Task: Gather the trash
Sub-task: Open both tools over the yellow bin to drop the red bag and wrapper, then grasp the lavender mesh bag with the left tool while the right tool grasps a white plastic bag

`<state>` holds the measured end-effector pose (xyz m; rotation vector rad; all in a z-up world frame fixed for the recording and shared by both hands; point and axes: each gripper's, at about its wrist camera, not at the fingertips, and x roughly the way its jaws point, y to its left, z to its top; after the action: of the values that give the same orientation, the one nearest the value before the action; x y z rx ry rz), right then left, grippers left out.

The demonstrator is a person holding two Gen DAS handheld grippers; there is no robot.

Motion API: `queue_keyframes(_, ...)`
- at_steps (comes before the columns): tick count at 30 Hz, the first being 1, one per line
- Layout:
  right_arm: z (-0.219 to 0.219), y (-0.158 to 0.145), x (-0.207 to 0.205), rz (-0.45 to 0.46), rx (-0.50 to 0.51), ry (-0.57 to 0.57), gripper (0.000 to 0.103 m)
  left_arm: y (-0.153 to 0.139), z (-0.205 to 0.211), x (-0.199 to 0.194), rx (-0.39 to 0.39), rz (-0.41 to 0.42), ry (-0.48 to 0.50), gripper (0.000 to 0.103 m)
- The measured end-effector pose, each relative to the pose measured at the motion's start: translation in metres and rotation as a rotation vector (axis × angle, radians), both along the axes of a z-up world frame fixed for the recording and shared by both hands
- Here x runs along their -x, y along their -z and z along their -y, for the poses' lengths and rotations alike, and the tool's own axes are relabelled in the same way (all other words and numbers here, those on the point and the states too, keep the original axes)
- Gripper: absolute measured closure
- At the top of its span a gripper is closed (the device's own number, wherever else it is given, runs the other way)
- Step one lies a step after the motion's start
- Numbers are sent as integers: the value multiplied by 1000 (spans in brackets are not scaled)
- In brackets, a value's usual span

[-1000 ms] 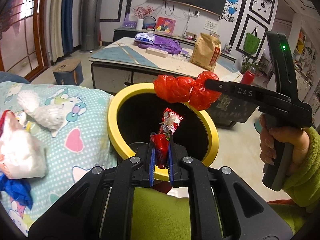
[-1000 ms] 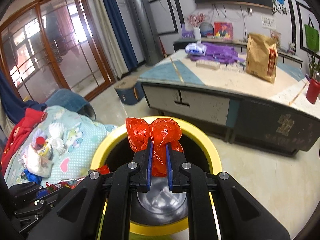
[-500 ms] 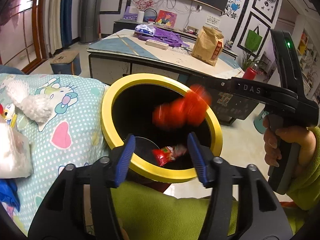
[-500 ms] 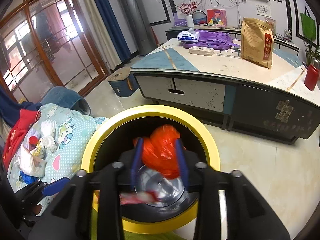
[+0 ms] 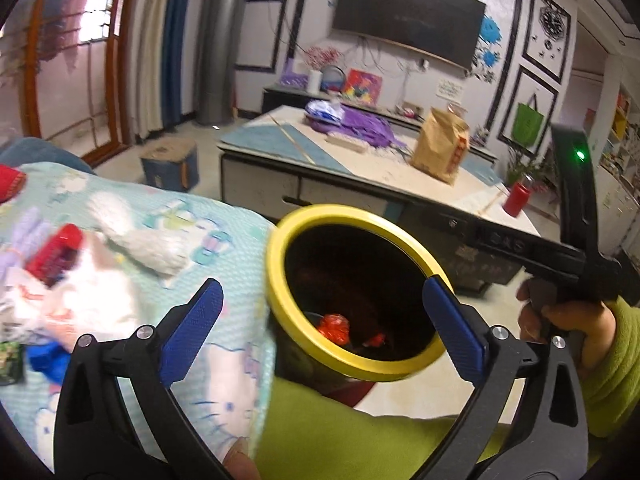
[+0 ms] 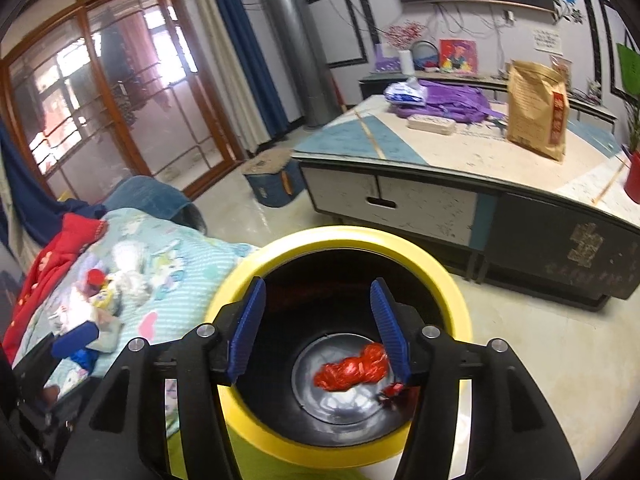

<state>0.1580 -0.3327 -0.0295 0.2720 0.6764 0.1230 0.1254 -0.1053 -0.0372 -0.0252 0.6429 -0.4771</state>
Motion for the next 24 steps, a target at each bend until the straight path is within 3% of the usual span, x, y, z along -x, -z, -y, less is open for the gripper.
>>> queue_keyframes(13, -49, -29, 23, 129, -30, -151, 32, -25, -66, 7, 16, 86, -192, 11)
queue_keyframes(24, -90, -36, 32, 174, 26, -263, 23, -34, -105, 13, -1, 139, -293, 11)
